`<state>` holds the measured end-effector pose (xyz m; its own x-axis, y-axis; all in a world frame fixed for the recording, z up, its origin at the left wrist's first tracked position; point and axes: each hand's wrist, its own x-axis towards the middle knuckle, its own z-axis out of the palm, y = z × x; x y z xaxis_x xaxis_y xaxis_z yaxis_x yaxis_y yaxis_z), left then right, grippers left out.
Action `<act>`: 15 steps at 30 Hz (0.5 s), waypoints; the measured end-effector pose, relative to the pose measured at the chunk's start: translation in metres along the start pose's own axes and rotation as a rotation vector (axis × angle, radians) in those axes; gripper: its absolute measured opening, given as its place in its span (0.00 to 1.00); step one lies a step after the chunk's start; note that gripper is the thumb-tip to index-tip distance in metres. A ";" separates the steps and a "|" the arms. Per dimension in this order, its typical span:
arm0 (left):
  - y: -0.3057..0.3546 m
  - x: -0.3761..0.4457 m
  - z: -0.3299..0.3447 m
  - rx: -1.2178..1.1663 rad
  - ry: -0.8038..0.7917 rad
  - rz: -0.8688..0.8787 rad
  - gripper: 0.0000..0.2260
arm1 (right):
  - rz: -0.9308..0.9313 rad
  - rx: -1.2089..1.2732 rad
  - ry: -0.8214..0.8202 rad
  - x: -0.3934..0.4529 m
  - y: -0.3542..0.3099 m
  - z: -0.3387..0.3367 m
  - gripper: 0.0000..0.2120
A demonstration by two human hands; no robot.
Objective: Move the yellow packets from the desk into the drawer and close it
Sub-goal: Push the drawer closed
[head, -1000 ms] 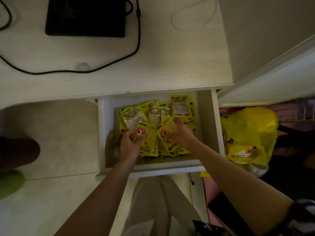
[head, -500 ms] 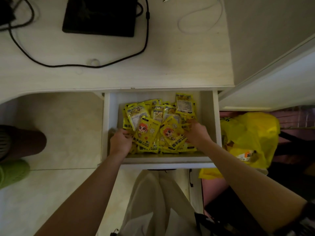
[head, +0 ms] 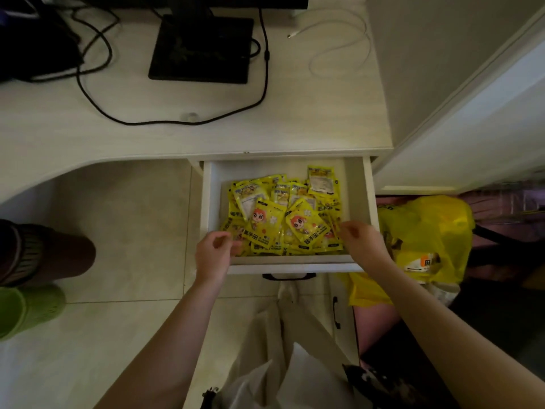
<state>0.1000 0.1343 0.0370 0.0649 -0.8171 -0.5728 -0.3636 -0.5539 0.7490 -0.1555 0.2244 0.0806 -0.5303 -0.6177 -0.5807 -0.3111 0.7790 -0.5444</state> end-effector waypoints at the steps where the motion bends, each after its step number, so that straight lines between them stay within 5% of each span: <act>1: -0.005 -0.006 -0.003 -0.030 -0.004 -0.006 0.04 | 0.017 0.026 0.002 -0.008 0.003 0.002 0.13; 10: -0.048 -0.043 -0.037 0.002 -0.141 -0.307 0.10 | 0.346 0.380 -0.013 -0.050 0.053 0.030 0.12; 15: -0.048 -0.031 -0.041 -0.307 -0.169 -0.524 0.16 | 0.581 0.816 -0.015 -0.040 0.046 0.028 0.13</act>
<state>0.1534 0.1800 0.0326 0.0055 -0.4023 -0.9155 -0.0380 -0.9149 0.4018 -0.1263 0.2819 0.0617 -0.4163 -0.1707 -0.8931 0.6326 0.6512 -0.4193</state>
